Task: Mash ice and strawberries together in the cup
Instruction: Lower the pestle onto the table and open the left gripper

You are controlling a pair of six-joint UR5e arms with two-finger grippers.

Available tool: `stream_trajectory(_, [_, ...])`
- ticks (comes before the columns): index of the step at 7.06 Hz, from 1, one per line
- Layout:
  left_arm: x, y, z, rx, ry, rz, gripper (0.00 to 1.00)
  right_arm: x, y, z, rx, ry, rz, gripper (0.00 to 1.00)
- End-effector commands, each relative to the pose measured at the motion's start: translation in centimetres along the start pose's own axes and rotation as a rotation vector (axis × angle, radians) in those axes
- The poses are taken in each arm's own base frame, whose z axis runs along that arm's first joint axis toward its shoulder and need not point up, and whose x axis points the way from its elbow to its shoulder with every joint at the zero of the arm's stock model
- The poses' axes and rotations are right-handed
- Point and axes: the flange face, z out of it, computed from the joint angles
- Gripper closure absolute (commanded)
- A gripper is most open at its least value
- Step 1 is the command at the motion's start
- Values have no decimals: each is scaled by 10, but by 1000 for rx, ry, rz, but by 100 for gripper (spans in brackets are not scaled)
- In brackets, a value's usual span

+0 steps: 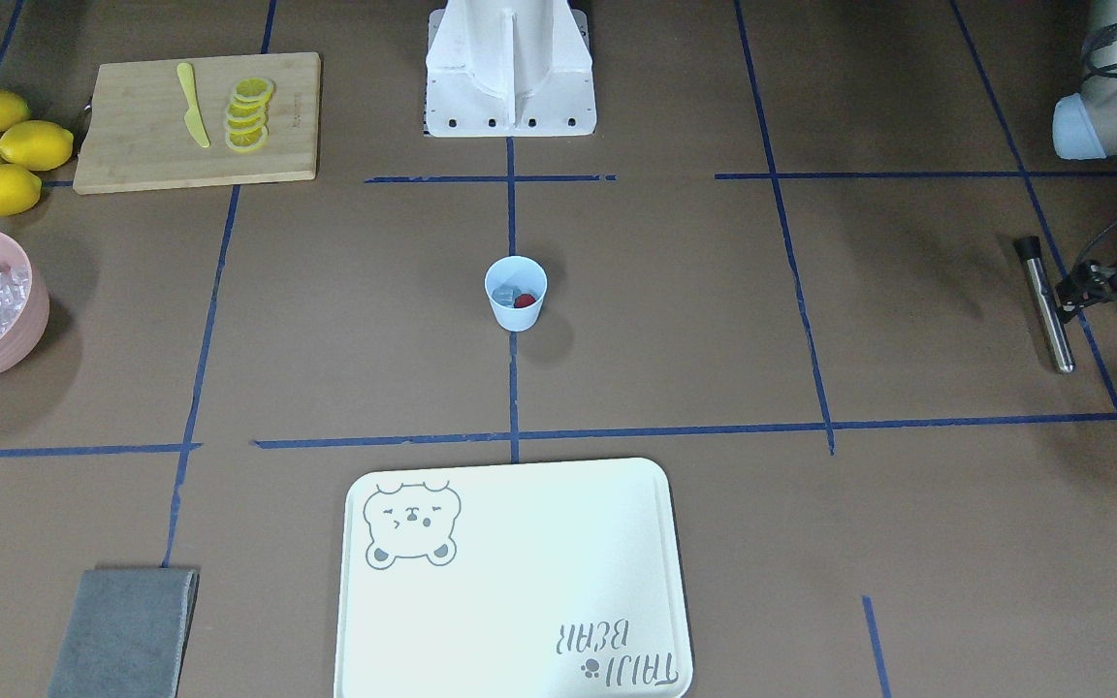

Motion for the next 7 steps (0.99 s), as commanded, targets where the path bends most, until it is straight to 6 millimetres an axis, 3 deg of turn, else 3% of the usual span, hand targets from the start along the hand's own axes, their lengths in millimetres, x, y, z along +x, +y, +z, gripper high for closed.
stream_trajectory(1, [-23, -20, -64, -45, -14, 68, 0, 0, 0, 0, 0, -1, -1, 0])
stream_trajectory(2, [-45, -28, -92, -66, 32, 49, 0, 0, 0, 0, 1, 0, -3, 0])
stream_trajectory(4, [-96, -10, -124, -76, 137, -19, 0, 0, 0, 0, 1, -2, -3, 0])
stream_trajectory(5, [-110, 0, -128, -70, 133, -53, 0, 0, 0, 0, 1, -2, -3, 0])
stream_trajectory(7, [-118, 4, -120, -85, 128, -73, 0, 2, 4, 2, -5, -2, 6, 0])
